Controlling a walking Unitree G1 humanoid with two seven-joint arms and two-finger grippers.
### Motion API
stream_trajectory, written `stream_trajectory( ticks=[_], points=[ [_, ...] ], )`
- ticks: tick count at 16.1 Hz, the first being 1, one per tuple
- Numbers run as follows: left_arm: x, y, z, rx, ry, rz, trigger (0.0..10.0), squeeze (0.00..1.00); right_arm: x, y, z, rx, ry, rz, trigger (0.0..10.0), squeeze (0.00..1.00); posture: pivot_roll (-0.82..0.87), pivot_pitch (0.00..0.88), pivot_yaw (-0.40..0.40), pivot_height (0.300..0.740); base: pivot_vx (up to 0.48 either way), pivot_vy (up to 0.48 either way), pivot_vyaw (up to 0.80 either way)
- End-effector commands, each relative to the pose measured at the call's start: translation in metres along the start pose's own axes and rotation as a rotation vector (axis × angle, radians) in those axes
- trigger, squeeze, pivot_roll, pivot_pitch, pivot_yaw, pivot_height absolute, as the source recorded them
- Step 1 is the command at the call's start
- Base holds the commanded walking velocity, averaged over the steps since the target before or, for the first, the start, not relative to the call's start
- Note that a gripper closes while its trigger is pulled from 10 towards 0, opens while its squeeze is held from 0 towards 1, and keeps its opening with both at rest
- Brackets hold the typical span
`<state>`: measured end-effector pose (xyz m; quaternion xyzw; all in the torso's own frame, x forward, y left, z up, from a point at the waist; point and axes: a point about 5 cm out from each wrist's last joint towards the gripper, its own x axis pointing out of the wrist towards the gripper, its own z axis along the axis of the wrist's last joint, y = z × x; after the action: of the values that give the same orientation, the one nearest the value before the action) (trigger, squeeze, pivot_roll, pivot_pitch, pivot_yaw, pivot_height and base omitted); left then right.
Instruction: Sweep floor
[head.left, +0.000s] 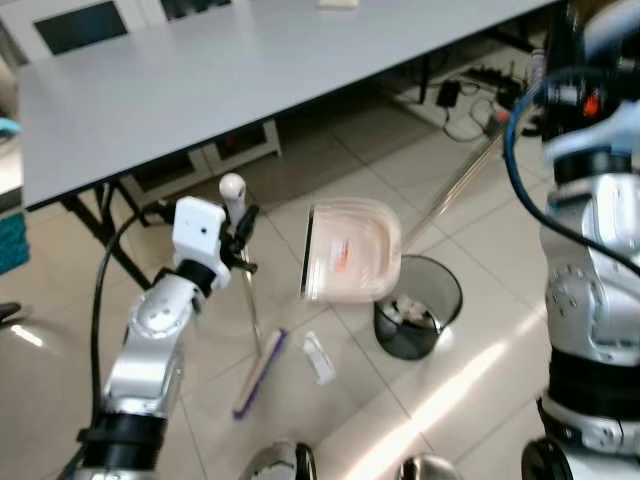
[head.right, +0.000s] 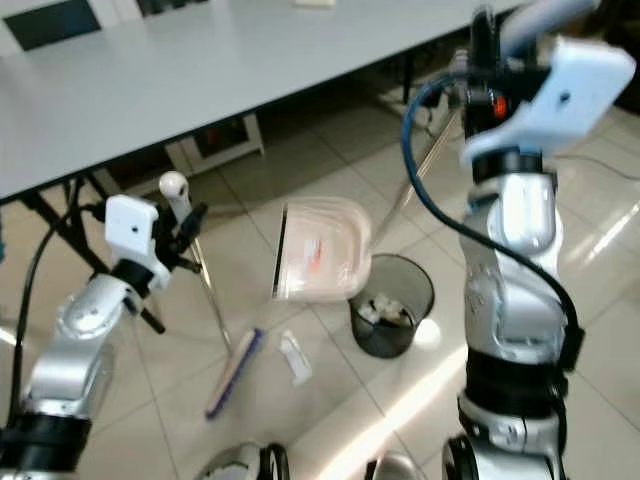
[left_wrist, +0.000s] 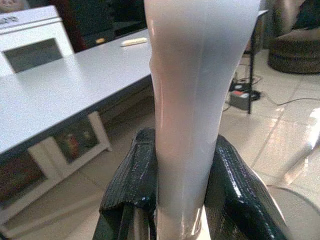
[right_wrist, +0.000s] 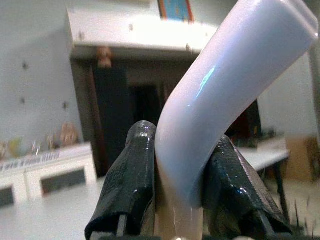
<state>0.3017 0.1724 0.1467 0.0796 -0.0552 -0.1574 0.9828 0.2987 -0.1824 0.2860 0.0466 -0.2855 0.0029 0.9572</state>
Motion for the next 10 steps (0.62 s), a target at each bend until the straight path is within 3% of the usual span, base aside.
stream_trajectory(
  ticks=[1,4,7,9,10],
  points=[
    [-0.003,0.018,0.013,0.073,-0.041,0.041,10.0,0.0,-0.001,0.011,0.009,0.048,-0.027,0.038,10.0,0.0,-0.01,0.064,0.109,0.74,0.0,0.439,0.0],
    [-0.009,0.029,0.013,0.106,-0.036,0.063,10.0,0.0,-0.01,0.02,-0.014,0.09,0.07,0.046,10.0,0.0,0.0,0.058,0.1,0.74,0.0,0.444,0.0],
    [-0.009,0.024,0.012,0.084,-0.043,0.069,10.0,0.0,-0.029,0.021,-0.05,-0.063,0.243,0.057,10.0,0.0,0.0,0.051,0.089,0.74,0.0,0.444,0.0],
    [-0.009,0.006,-0.001,0.012,-0.022,0.059,10.0,0.0,-0.051,0.019,-0.075,-0.2,0.327,0.073,10.0,0.0,-0.01,0.047,0.079,0.74,0.0,0.442,-0.8],
    [-0.01,0.003,-0.005,0.002,-0.012,0.057,10.0,0.0,-0.055,0.019,-0.079,-0.22,0.338,0.075,10.0,0.0,-0.01,0.046,0.076,0.74,0.0,0.446,-0.8]
  ],
)
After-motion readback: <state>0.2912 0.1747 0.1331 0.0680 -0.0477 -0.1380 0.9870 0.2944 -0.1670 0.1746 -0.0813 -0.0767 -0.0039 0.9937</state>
